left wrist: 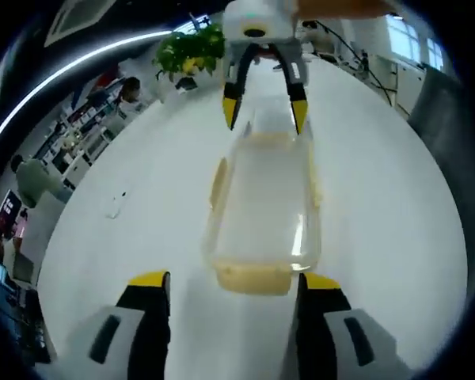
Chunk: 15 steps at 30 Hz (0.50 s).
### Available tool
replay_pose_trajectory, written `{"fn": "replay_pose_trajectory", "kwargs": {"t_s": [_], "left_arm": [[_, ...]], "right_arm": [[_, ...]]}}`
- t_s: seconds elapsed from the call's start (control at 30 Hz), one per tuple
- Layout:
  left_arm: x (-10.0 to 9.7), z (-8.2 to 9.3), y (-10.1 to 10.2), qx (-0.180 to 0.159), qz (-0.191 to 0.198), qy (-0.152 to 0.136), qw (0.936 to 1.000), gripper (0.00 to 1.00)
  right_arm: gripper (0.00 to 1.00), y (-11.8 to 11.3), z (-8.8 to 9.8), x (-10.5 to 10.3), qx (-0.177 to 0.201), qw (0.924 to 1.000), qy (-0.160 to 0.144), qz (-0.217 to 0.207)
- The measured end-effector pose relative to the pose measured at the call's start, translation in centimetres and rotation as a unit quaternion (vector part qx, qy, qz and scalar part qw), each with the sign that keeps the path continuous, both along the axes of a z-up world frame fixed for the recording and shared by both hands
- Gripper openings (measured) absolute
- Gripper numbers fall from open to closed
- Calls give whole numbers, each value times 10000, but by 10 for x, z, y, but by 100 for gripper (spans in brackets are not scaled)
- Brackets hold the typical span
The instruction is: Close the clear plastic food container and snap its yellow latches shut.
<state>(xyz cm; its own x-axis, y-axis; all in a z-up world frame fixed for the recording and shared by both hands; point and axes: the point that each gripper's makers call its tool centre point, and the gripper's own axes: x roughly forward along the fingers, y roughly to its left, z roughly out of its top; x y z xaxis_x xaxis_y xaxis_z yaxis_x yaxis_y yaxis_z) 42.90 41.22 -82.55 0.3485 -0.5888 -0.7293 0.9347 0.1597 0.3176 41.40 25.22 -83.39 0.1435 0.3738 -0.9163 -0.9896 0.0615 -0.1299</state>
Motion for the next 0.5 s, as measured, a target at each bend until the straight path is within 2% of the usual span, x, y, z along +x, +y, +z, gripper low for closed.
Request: {"fn": "replay_pose_trajectory", "kwargs": {"t_s": [0.07, 0.17, 0.2, 0.23, 0.3, 0.33, 0.43, 0.5], "left_arm": [[0, -2, -4, 54, -103, -3, 9999, 46], [3, -3, -9, 25, -159, -9, 9999, 43], [2, -4, -11, 4, -172, 54, 9998, 42], [2, -4, -12, -15, -216, 76, 9997, 40], [-4, -7, -14, 19, -331, 237, 9992, 33], [-5, -8, -14, 45, -362, 265, 9990, 31], [-2, -7, -15, 78, -391, 262, 9989, 32], [0, -8, -14, 122, -376, 308, 9987, 31]], "right_arm": [[56, 1, -4, 0, -73, 9998, 59, 155], [53, -3, -12, 0, -233, 9992, 247, 226], [54, -3, -11, 1, -224, 9992, 311, 97], [54, -4, -10, 4, -220, 9994, 239, 155], [50, -5, -10, 5, -234, 9992, 281, 182], [50, -7, -11, 0, -229, 9986, 474, 112], [49, -7, -11, 2, -181, 9984, 517, 143], [47, -10, -12, 1, -290, 9979, 508, 289]]}}
